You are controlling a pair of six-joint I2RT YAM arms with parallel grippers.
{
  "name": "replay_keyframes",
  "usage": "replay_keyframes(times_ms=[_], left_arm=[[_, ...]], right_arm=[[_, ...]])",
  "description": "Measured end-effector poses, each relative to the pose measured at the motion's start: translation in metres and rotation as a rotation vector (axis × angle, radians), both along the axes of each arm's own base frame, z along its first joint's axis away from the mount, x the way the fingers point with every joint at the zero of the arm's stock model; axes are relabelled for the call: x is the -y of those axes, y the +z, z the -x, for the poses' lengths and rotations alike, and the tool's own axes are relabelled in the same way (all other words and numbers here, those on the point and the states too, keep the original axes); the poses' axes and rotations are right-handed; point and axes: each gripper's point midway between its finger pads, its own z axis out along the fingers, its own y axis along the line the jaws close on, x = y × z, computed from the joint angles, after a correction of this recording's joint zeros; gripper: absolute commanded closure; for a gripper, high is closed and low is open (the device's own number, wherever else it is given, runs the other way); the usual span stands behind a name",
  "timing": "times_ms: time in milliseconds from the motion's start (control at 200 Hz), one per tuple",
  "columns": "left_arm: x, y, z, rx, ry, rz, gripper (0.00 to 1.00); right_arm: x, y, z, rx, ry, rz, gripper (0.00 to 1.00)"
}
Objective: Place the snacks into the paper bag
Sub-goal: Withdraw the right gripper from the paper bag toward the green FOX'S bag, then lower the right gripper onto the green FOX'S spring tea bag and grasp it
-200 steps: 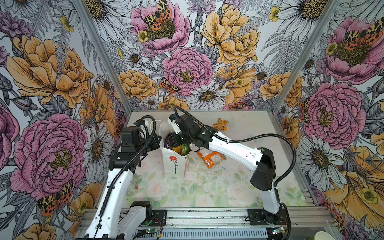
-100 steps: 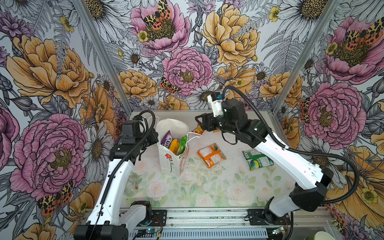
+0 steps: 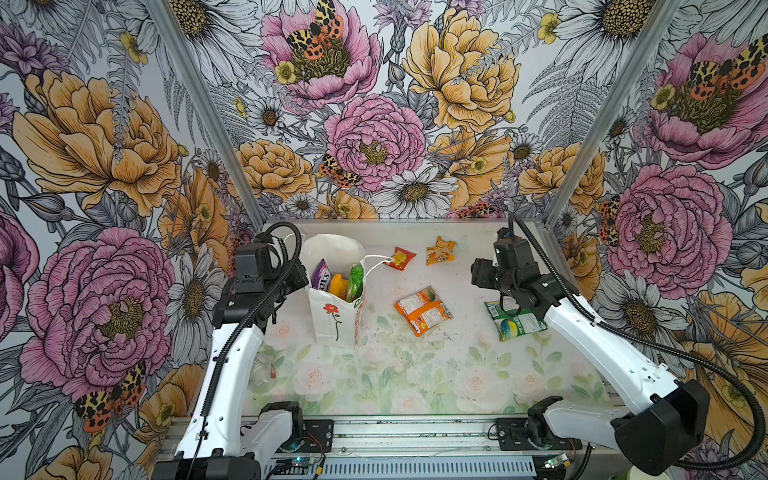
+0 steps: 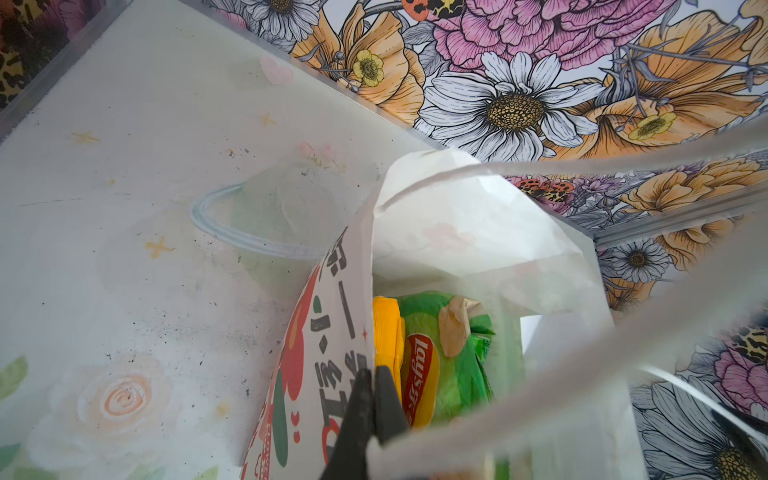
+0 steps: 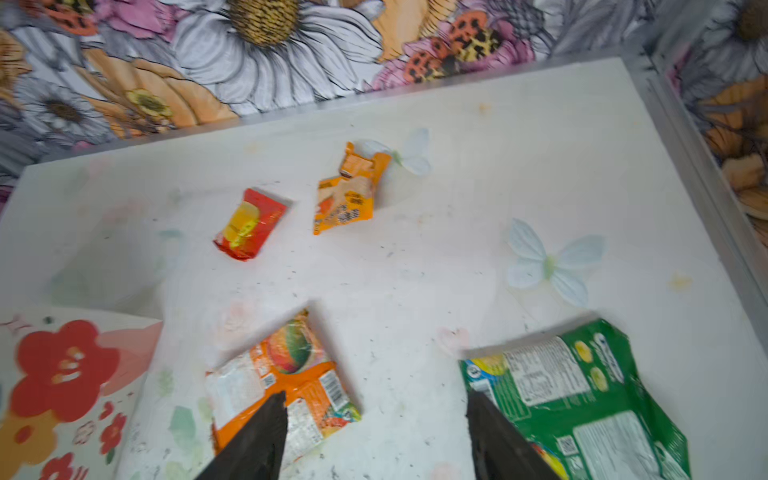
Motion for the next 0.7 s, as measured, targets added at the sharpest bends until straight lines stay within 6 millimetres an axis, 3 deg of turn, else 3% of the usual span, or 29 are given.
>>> replay_keyframes(times_ms=[160,320,500,701], left_arm=[[0.006,0.000,-0.001,0.007,-0.019,-0.003,0.99],[0.010,0.002,-0.001,0.016,-0.030,-0.009,0.99],[0.013,0.003,0.001,0.024,-0.043,-0.032,0.98],[0.019,0.005,0.002,0.033,-0.058,-0.053,0.97]], right_arm=[[0.084,-0.049,0.001,-0.138,-0.261,-0.106,0.25],[0.141,-0.083,0.015,-0.217,-0.456,-0.169,0.23],[0.175,-0.120,0.027,-0.281,-0.577,-0.194,0.22],[0.189,-0.157,0.030,-0.365,-0.614,-0.203,0.22]])
